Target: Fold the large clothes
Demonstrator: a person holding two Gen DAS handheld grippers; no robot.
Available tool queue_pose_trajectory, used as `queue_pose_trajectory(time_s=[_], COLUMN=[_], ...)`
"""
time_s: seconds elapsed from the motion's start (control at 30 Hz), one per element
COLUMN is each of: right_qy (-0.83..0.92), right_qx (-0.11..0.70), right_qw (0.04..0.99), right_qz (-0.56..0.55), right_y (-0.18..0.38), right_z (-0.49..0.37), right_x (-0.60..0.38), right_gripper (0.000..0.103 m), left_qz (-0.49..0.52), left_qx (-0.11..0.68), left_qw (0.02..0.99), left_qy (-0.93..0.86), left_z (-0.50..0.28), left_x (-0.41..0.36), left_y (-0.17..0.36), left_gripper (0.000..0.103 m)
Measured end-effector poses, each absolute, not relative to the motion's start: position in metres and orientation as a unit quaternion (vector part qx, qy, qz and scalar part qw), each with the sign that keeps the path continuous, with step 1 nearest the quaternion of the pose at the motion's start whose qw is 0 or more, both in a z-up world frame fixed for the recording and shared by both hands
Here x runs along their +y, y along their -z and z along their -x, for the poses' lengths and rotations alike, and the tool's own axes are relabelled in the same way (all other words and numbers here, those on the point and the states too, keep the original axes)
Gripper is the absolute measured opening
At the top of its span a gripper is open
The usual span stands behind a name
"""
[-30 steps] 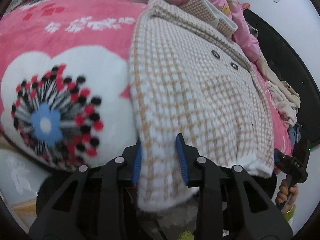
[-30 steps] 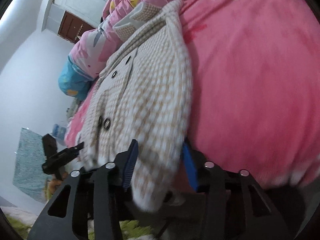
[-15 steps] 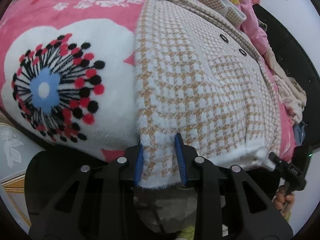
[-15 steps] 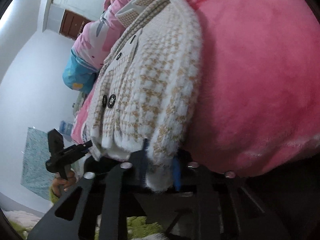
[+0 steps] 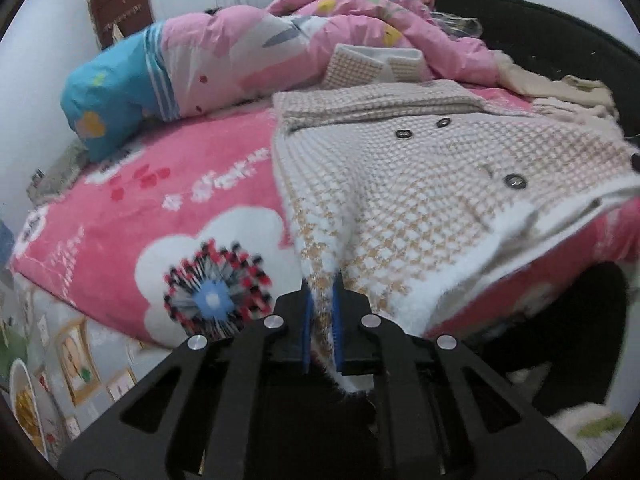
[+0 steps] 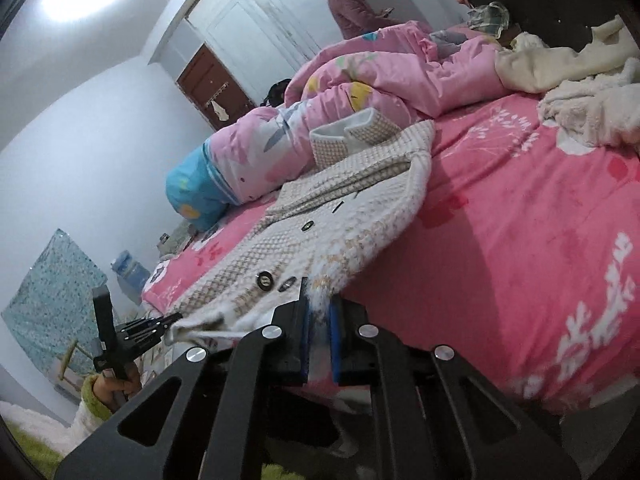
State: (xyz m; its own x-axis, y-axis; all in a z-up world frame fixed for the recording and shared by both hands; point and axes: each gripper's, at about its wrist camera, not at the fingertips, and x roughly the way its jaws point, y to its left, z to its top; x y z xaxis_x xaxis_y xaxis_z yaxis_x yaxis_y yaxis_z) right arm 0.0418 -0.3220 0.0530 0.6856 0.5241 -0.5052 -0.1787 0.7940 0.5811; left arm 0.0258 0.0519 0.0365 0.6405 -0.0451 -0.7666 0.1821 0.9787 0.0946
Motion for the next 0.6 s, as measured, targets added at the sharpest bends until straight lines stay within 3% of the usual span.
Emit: queue_pose_trajectory(time_s=[0.2,0.37,0.6], right_qy=[-0.220,-0.191,-0.215], right_qx=[0.363,0.422,0.377], right_qw=[0.852,0.803,0.819], right_qz=[-0.307,-0.375,-0.375], right_y=[-0.034,0.023,-0.007], right_z=[0.028,0.023,-0.017], right_x=[-0.333,-0.340,-0.346], right_gripper=[0.008,0.008,0.008], left_qz=[-0.014,0.043,0.064], left_qx=[0.456,0.503,0.481], left_qw=[0.885,0.859,0.868], left_qy=[0.087,0.087,0.108], left_z=[0.027,0.026,-0.003], left_x=[0.076,0.085,0.088], left_y=[-0.045,-0.003,-0.021], left_gripper=[0.008,0.008,0.008])
